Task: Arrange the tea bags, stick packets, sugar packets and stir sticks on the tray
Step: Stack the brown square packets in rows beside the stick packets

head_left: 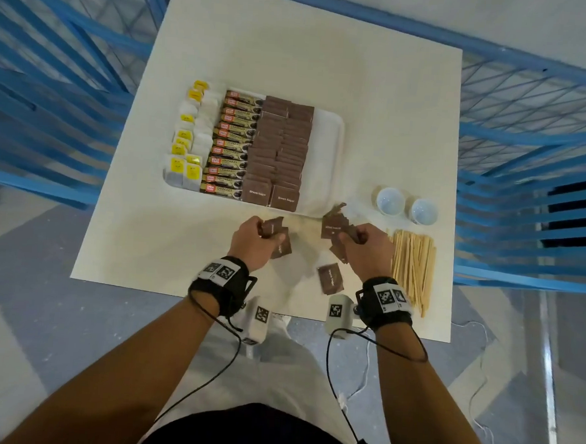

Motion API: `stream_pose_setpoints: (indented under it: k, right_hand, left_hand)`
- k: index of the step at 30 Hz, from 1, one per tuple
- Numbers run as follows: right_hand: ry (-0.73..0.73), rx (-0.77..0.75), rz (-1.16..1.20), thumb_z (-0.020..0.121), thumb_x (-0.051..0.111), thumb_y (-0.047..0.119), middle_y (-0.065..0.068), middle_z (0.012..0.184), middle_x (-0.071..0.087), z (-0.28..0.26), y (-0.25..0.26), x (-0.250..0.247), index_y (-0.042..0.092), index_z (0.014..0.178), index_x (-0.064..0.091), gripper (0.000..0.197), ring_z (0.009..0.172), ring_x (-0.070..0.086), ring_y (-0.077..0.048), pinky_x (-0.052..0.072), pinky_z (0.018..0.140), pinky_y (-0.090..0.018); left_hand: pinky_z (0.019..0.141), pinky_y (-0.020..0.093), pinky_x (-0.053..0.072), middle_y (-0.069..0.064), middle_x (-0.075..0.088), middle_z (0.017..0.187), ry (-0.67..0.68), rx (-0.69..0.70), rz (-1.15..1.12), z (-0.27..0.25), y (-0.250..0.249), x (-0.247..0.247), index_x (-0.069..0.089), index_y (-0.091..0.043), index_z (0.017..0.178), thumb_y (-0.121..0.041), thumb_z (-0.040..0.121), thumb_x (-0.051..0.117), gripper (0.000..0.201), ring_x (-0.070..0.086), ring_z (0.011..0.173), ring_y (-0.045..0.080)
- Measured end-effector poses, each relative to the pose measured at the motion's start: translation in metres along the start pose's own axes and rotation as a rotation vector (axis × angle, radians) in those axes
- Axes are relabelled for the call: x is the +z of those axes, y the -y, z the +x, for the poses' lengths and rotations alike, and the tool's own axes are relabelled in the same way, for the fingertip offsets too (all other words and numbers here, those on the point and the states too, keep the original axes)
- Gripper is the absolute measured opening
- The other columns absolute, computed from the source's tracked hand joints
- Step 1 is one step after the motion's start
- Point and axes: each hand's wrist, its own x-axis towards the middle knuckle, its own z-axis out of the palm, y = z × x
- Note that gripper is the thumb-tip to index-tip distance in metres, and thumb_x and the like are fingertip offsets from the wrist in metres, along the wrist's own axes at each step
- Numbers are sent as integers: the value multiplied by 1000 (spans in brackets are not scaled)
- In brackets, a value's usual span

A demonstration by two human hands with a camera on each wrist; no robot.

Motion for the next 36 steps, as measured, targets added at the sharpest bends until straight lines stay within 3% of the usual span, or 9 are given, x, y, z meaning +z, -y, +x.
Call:
stream_pose_setpoints:
  k: [2, 4, 9, 15, 17, 20, 26, 29, 36]
  right_hand:
    - [-42, -27, 28, 85, 72, 25, 2, 80, 69, -2, 14, -1, 11, 86, 66, 15, 76, 62, -16, 46, 68, -18]
    - [-37, -50, 70, 82, 72, 27, 0, 77, 71, -4, 28, 0, 13, 82, 66, 15, 78, 66, -20, 53, 77, -36]
    - [104, -94, 249, 77, 75, 34, 4, 81, 73, -14, 66, 26, 20, 82, 69, 16, 82, 69, -20, 58, 80, -44]
    - [138, -87, 244, 85, 76, 28, -2, 83, 72, -21, 98, 72, 12, 86, 69, 16, 84, 68, -21, 57, 84, -45]
    - [134, -89, 261, 84, 77, 29, 0, 81, 73, -22, 105, 82, 14, 85, 71, 16, 82, 69, -21, 57, 82, -47]
    - [137, -98, 255, 84, 78, 33, 0, 80, 73, -23, 115, 92, 16, 87, 75, 18, 81, 68, -22, 58, 81, -45]
    - [163, -50, 316, 88, 76, 37, 5, 68, 69, -17, 129, 94, 15, 87, 79, 22, 61, 58, -9, 49, 64, -27]
    - [211, -30, 349, 95, 67, 37, -7, 62, 66, -13, 134, 92, 8, 87, 77, 33, 51, 53, -13, 46, 54, -29]
    - [311, 40, 498, 98, 64, 25, -14, 88, 75, 5, 138, 79, 6, 101, 70, 20, 72, 71, -25, 59, 61, -33]
  left_hand:
    - [86, 48, 59, 8, 73, 108, 39, -79, -186, 17, 7, -6, 63, -11, 113, -43, 76, 80, 52, 72, 99, 32]
    - [83, 50, 62, 14, 74, 114, 126, -95, -359, 18, -5, -15, 61, -7, 126, -25, 92, 71, 40, 75, 99, 35]
    - [81, 53, 61, 20, 69, 124, 308, -157, -573, 18, -26, -40, 60, -8, 127, 3, 104, 43, 31, 72, 105, 36]
    - [91, 68, 53, 18, 71, 99, 423, -276, -803, 31, -27, -71, 58, -1, 137, -7, 88, 40, 52, 61, 106, 40]
    - [95, 71, 49, 24, 70, 111, 466, -269, -799, 36, -26, -81, 58, -2, 137, -16, 91, 47, 49, 61, 111, 42]
    - [93, 67, 53, 27, 65, 129, 490, -203, -702, 43, -24, -91, 62, -5, 134, -15, 99, 60, 36, 65, 117, 43]
    - [88, 62, 58, 17, 70, 126, 441, -126, -633, 59, -15, -97, 61, -11, 134, -2, 92, 69, 44, 67, 116, 40]
    - [85, 58, 60, 18, 71, 122, 400, -90, -624, 62, -17, -96, 62, -11, 132, 1, 92, 68, 42, 68, 112, 39]
    - [79, 54, 61, 17, 71, 120, 259, -88, -668, 69, -23, -91, 63, -9, 128, 4, 90, 69, 40, 68, 112, 38]
